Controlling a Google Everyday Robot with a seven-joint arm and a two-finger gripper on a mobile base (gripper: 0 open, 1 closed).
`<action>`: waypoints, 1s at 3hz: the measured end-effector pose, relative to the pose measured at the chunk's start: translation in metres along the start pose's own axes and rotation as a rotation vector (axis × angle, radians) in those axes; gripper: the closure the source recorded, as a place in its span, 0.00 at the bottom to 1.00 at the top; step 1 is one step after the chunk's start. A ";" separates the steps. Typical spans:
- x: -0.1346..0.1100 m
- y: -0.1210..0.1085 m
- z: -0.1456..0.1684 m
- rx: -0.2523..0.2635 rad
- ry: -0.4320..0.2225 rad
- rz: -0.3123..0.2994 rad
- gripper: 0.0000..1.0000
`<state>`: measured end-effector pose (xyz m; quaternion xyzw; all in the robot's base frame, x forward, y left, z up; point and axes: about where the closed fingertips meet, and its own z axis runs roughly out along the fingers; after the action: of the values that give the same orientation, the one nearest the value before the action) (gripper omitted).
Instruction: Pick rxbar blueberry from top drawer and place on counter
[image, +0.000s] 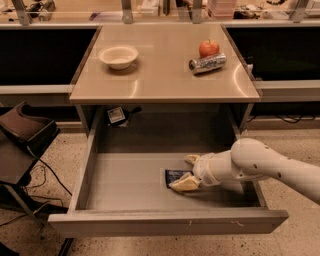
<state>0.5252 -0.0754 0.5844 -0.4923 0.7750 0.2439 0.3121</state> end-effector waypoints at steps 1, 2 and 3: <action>0.000 0.000 0.000 0.000 0.000 0.000 0.66; 0.000 0.000 0.000 0.000 0.000 0.000 0.89; -0.003 0.000 -0.003 0.000 0.000 0.000 1.00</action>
Offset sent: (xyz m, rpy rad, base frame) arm 0.0000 0.0000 0.0000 0.0000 0.0000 0.0000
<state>0.5260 -0.0753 0.5885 -0.4921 0.7752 0.2438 0.3122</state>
